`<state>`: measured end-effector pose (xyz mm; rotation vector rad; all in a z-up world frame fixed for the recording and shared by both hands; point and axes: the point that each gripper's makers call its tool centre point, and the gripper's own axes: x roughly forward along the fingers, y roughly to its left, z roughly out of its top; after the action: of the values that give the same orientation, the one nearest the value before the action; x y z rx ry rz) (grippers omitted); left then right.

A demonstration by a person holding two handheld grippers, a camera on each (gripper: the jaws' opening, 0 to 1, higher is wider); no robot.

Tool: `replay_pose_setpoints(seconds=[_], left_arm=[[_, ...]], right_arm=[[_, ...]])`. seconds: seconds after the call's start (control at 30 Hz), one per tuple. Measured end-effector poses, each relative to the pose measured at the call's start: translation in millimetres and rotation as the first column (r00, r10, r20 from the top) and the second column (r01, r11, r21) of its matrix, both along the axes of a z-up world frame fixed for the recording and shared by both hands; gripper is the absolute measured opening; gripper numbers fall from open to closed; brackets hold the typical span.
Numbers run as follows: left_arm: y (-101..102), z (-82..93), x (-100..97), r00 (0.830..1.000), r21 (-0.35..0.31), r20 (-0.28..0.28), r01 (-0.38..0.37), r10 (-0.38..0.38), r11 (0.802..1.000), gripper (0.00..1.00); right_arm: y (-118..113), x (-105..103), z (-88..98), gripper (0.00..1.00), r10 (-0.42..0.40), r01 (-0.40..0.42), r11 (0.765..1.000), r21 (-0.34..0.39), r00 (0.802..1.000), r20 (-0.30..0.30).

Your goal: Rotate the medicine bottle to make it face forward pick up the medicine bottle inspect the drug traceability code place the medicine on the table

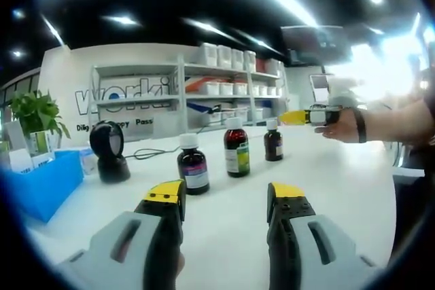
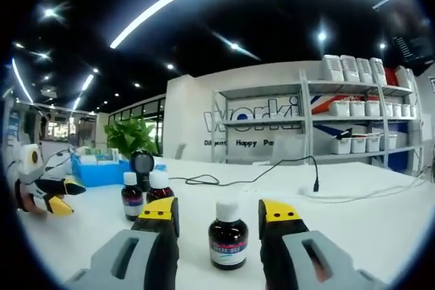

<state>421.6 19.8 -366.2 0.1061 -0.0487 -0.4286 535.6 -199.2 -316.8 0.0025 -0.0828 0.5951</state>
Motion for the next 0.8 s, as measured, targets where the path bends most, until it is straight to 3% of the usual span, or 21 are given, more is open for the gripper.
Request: replay_pose_setpoints(seconds=[0.3, 0.57, 0.8], left_arm=[[0, 0.5, -0.6, 1.0, 0.0, 0.0, 0.0, 0.0, 1.0, 0.39], [0, 0.8, -0.7, 1.0, 0.002, 0.002, 0.002, -0.002, 1.0, 0.39], [-1, 0.1, -0.4, 1.0, 0.006, 0.001, 0.003, -0.003, 1.0, 0.39]], right_arm=[[-9, -30, 2.6, 0.4, 0.036, -0.036, 0.999, -0.009, 0.999, 0.022], [-19, -53, -8.0, 0.37, 0.059, -0.061, 0.997, 0.045, 0.998, 0.029], [-23, -60, -21.8, 0.34, 0.048, -0.049, 0.999, 0.021, 0.999, 0.024]])
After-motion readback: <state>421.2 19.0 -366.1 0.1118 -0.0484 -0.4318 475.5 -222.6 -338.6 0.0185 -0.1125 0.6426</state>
